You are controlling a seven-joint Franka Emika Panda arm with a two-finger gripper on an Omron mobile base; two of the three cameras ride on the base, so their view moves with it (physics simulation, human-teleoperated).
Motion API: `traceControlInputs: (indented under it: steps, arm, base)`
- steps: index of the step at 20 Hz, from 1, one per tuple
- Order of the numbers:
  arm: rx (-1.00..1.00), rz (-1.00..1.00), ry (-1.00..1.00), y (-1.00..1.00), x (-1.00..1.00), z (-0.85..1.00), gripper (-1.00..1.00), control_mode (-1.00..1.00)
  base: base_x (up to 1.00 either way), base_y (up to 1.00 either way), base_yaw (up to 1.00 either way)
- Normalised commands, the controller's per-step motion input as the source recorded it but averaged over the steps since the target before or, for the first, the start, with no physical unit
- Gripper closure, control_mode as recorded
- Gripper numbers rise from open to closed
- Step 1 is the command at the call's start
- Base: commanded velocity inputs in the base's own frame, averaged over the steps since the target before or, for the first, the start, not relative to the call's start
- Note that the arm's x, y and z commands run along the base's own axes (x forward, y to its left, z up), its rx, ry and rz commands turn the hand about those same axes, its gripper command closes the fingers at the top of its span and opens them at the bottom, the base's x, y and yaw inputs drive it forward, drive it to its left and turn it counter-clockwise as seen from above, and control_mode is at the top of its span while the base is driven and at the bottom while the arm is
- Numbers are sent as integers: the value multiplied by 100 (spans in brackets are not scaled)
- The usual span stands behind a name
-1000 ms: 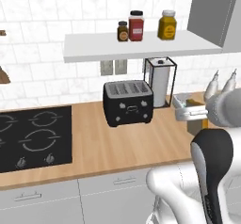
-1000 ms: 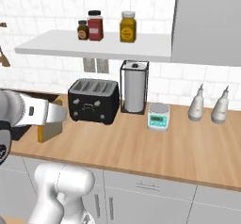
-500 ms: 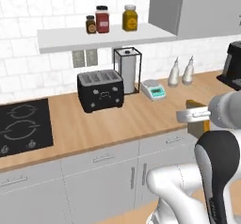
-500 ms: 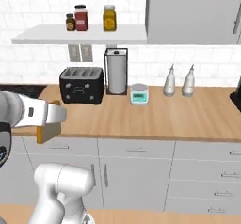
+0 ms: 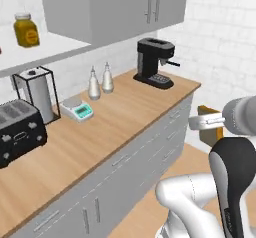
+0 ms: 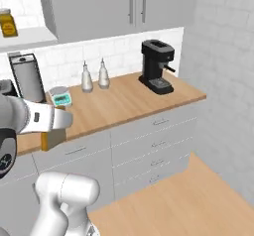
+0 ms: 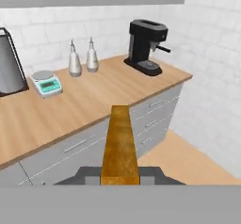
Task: Start the toaster. Once the lever pops up, take the bread to the plate on the dining counter.
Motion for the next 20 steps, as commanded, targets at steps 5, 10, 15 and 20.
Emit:
traceControlInputs:
  steps: [5,10,15,20]
  arm:
    - [0,0,0,0,0,0,100,100]
    - [0,0,0,0,0,0,100,100]
    - [0,0,0,0,0,0,100,100]
    - [0,0,0,0,0,0,100,100]
  base:
    - [0,-40,-86]
    - [0,-41,-85]
    - [0,-46,-84]
    - [0,-45,-80]
